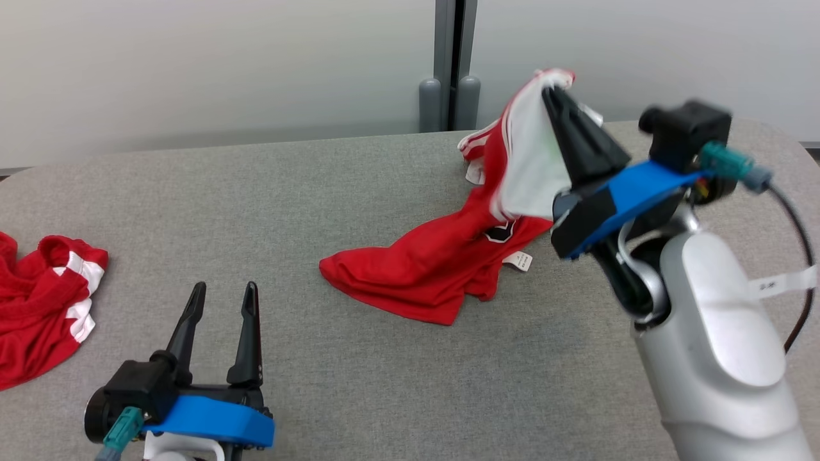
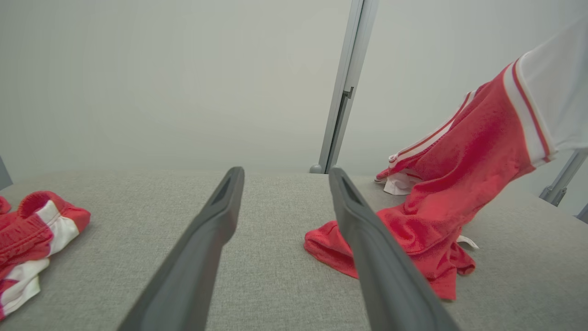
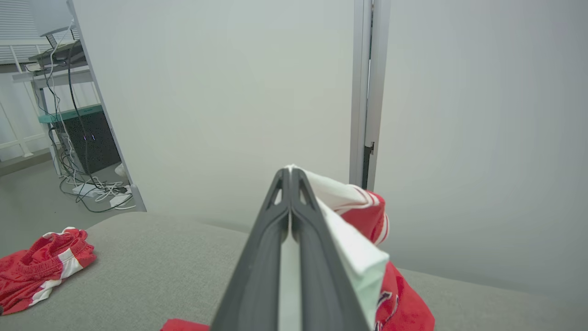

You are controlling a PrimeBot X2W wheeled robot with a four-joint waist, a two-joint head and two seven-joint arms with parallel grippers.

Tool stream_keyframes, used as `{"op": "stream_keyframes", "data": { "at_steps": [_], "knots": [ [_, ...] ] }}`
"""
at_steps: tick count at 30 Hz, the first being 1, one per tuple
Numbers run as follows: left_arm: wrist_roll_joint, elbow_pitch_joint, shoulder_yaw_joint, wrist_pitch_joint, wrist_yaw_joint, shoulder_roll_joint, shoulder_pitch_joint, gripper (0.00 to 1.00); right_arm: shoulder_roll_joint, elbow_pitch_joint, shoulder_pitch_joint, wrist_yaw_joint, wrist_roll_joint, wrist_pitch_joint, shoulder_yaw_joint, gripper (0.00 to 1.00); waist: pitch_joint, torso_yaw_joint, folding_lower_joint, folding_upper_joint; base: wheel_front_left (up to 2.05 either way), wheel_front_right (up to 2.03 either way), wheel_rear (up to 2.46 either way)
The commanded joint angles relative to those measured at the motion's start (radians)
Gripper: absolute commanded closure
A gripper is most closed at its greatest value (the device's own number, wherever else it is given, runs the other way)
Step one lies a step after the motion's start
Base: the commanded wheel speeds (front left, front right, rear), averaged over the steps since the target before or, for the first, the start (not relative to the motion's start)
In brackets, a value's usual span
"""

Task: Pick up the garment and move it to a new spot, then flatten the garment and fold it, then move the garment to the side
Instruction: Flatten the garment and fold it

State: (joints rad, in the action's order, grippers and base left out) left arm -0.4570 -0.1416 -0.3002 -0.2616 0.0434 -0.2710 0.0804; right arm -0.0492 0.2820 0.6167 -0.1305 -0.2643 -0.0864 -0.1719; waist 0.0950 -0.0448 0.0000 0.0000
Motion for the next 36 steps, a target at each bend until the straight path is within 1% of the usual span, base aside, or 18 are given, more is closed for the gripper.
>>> {"op": "stream_keyframes", "data": {
  "at_steps": [1, 4, 6, 8, 12, 15, 19, 20, 21, 24, 27, 31, 32, 36],
  "knots": [
    [0.000, 0.005, 0.006, -0.004, 0.006, -0.003, -0.016, 0.00, -0.002, -0.049, 0.031, -0.001, 0.002, -0.018, -0.007, 1.00, -0.002, -0.002, 0.0000, 0.0000, 0.00, 0.00, 0.00],
    [0.000, 0.012, 0.009, -0.005, 0.007, -0.004, -0.021, 0.00, -0.002, -0.156, 0.043, -0.001, -0.009, -0.055, -0.005, 1.00, -0.004, -0.002, 0.0000, 0.0000, 0.00, 0.00, 0.00],
    [0.002, 0.017, 0.008, -0.005, 0.008, -0.004, -0.027, 0.00, -0.003, -0.230, 0.010, -0.001, -0.009, -0.088, 0.023, 1.00, -0.002, -0.002, 0.0000, 0.0000, 0.00, 0.00, 0.00],
    [0.005, 0.023, 0.007, -0.005, 0.013, -0.003, -0.030, 0.00, -0.003, -0.299, -0.063, 0.000, -0.004, -0.136, 0.078, 1.00, 0.001, -0.002, 0.0000, 0.0000, 0.00, 0.00, 0.00],
    [0.010, 0.034, -0.002, -0.003, 0.017, 0.000, -0.024, 0.00, -0.002, -0.405, -0.243, -0.001, 0.017, -0.220, 0.246, 1.00, 0.015, -0.003, 0.0000, 0.0000, 0.00, 0.00, 0.00],
    [0.010, 0.041, -0.007, 0.001, 0.019, 0.000, -0.007, 0.00, -0.002, -0.393, -0.378, -0.001, 0.035, -0.255, 0.367, 1.00, 0.035, -0.006, 0.0000, 0.0000, 0.00, 0.00, 0.00],
    [0.011, 0.046, -0.006, 0.002, 0.020, -0.003, 0.011, 0.00, -0.002, -0.266, -0.456, -0.001, 0.037, -0.253, 0.481, 1.00, 0.057, -0.014, 0.0000, 0.0000, 0.00, 0.00, 0.00],
    [0.011, 0.045, -0.007, 0.004, 0.019, -0.005, 0.014, 0.00, -0.002, -0.233, -0.453, -0.001, 0.044, -0.235, 0.494, 0.42, 0.062, -0.015, 0.0000, 0.0000, 0.00, 0.00, 0.00],
    [0.011, 0.044, -0.007, 0.004, 0.018, -0.006, 0.016, 0.00, -0.002, -0.200, -0.446, -0.001, 0.055, -0.215, 0.509, 0.00, 0.065, -0.016, 0.0000, 0.0000, 0.00, 0.00, 0.00],
    [0.010, 0.040, -0.008, 0.004, 0.019, -0.008, 0.027, 0.00, -0.003, -0.123, -0.428, -0.001, 0.099, -0.168, 0.515, 0.00, 0.067, -0.018, 0.0000, 0.0000, 0.00, 0.00, 0.00],
    [0.007, 0.034, -0.010, 0.004, 0.020, -0.009, 0.026, 0.00, -0.002, -0.095, -0.410, -0.001, 0.132, -0.117, 0.490, 0.00, 0.063, -0.019, 0.0000, 0.0000, 0.00, 0.00, 0.00],
    [0.003, 0.025, -0.015, 0.003, 0.020, -0.003, 0.017, 0.00, -0.002, -0.113, -0.411, -0.001, 0.170, -0.043, 0.423, 0.00, 0.046, -0.017, 0.0000, 0.0000, 0.00, 0.00, 0.00],
    [0.002, 0.020, -0.015, 0.002, 0.022, 0.000, 0.010, 0.00, -0.002, -0.132, -0.424, -0.001, 0.186, 0.000, 0.384, 0.00, 0.033, -0.015, 0.0000, 0.0000, 0.00, 0.00, 0.00],
    [0.001, 0.013, -0.014, 0.000, 0.025, 0.007, -0.005, 0.00, -0.002, -0.167, -0.459, -0.001, 0.204, 0.074, 0.301, 0.00, 0.006, -0.009, 0.0000, 0.0000, 0.00, 0.00, 0.00]
  ]
}}
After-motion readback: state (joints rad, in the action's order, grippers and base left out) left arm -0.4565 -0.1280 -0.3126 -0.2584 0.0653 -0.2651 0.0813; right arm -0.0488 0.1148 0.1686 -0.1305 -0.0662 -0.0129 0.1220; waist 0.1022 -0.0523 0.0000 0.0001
